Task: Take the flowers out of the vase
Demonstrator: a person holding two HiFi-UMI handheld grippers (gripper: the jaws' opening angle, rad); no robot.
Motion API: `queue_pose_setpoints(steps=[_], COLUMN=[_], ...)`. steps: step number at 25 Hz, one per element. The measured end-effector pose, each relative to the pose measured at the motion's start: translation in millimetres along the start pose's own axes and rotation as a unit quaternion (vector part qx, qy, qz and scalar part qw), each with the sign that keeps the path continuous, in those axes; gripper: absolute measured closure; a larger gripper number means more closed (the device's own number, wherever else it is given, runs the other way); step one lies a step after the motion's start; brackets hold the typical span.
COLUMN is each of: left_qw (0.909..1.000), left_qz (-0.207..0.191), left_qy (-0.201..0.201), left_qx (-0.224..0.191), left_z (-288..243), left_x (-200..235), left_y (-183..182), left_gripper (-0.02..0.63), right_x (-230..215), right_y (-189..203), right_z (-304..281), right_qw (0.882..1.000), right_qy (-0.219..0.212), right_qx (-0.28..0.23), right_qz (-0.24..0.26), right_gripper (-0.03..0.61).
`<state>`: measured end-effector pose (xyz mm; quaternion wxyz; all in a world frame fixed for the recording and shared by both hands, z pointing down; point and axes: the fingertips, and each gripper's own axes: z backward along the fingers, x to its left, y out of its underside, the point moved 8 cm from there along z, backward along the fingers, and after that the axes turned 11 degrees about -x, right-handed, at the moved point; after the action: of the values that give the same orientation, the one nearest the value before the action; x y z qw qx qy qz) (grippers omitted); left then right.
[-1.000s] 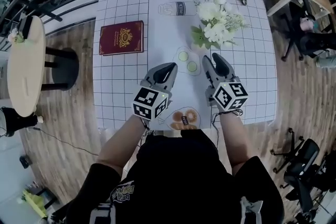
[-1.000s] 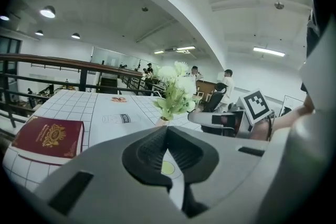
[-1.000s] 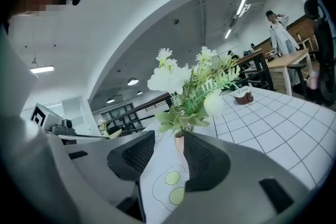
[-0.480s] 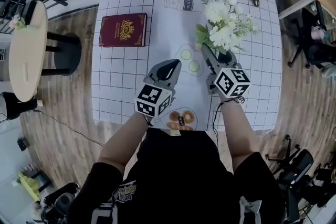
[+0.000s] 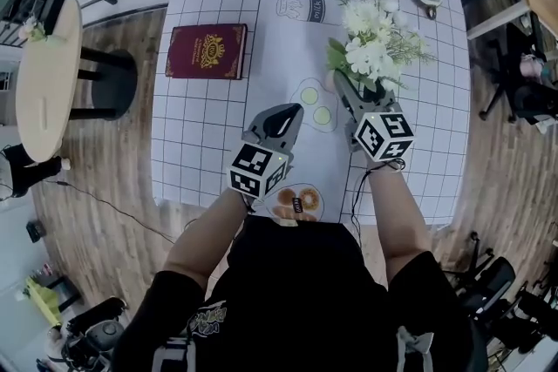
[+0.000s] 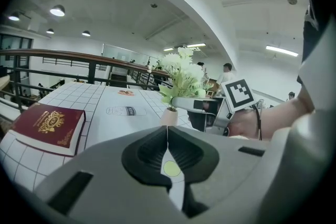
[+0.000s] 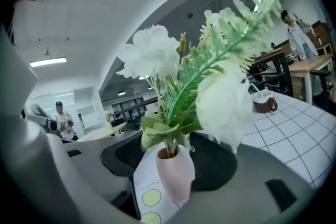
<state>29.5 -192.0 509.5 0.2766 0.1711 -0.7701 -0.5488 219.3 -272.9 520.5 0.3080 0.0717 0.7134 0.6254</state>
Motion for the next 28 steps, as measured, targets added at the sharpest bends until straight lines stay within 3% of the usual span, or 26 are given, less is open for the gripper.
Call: queue_pose_setpoints(steps=[6,12,23,28], left_qw=[1.0000,0.9999,0.9996,0.9989], left_qz=[-0.001,-0.005,-0.015,-0.025], left_qy=[0.005,0.009,0.015,0.031], left_qx=[0.006,0.011,0.019,0.025], left_z=[-10,-20,-33,-45], left_x=[1,1,5,3], left_y=[2,4,6,9], left_gripper=[0.604,0.604,0.603,0.488], right_x=[1,6,9,8], right_y=[-2,-2,-7,-13], right_z=[6,10,14,17], right_qw=[1.000,0.998,0.998,0.998], right_qy=[-0.008,-0.006,-0.008,-0.005], right_qx=[-0.002,-0.006,-0.025,-0.036], right_qz=[0.026,0.064,0.060,0.059], right_gripper=[0.350,0.483,0.520,0.525])
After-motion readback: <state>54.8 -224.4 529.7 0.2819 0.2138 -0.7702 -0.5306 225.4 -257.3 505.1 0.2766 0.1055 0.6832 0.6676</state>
